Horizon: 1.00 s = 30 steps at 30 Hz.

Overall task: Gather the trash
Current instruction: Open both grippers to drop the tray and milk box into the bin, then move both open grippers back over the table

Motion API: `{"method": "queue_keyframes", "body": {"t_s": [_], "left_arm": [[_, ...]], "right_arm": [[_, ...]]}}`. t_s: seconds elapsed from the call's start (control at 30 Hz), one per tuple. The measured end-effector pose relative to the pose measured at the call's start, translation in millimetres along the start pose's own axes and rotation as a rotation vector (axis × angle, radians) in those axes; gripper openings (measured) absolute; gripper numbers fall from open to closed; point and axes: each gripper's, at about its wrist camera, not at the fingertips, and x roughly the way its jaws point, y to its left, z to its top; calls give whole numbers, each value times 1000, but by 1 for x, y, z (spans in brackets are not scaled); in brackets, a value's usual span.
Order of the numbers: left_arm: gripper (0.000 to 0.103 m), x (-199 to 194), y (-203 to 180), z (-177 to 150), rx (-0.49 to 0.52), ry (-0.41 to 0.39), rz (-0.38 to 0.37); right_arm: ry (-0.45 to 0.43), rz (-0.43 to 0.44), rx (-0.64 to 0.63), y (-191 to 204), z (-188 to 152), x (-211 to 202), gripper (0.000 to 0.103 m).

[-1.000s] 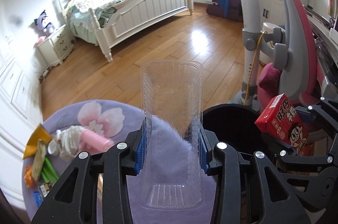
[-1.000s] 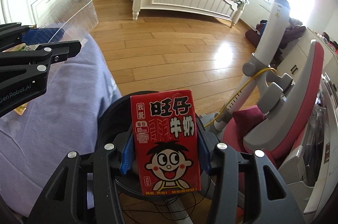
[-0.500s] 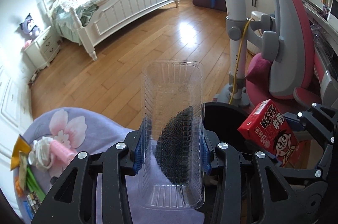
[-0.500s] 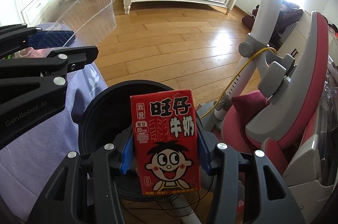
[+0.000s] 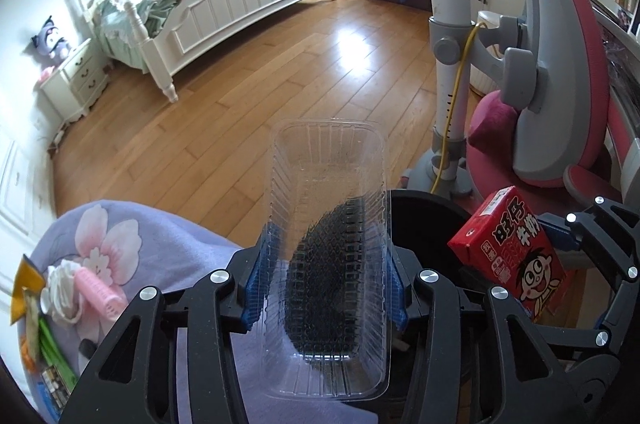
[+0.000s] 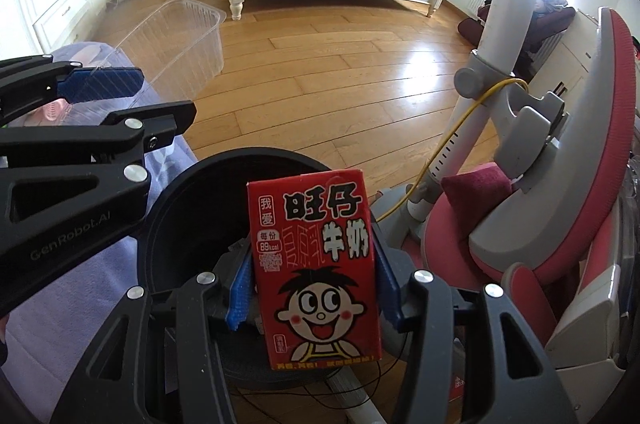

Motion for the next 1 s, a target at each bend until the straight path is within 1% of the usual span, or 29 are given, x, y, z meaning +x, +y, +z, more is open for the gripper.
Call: {"method": "queue_keyframes", "body": {"t_s": [0.03,0.07,0.1,0.13,0.17,0.33,0.4,0.8,1.0], "left_arm": [[51,1,-1,1,0,0,1],[51,2,-3,2,0,1,4],[57,4,-3,3,0,3,6],[66,4,-4,4,-1,1,8],[69,3,-5,5,-1,-7,12],[83,0,-10,9,-2,-33,24],[85,-2,-11,10,-3,-44,32],[85,-13,-12,13,-18,-53,28],[85,-26,1,6,-41,-60,38]], "right_arm": [[5,0,0,0,0,1,55],[1,-13,2,0,0,0,64],[-6,-26,3,0,0,-1,74],[-14,-36,5,-1,0,-2,78],[-21,-40,11,-2,0,-3,83],[-17,-41,24,-6,0,-2,84],[-18,-36,23,-5,0,-2,84],[-24,-29,11,-3,1,-4,84],[-39,-22,2,3,5,-9,84]]}}
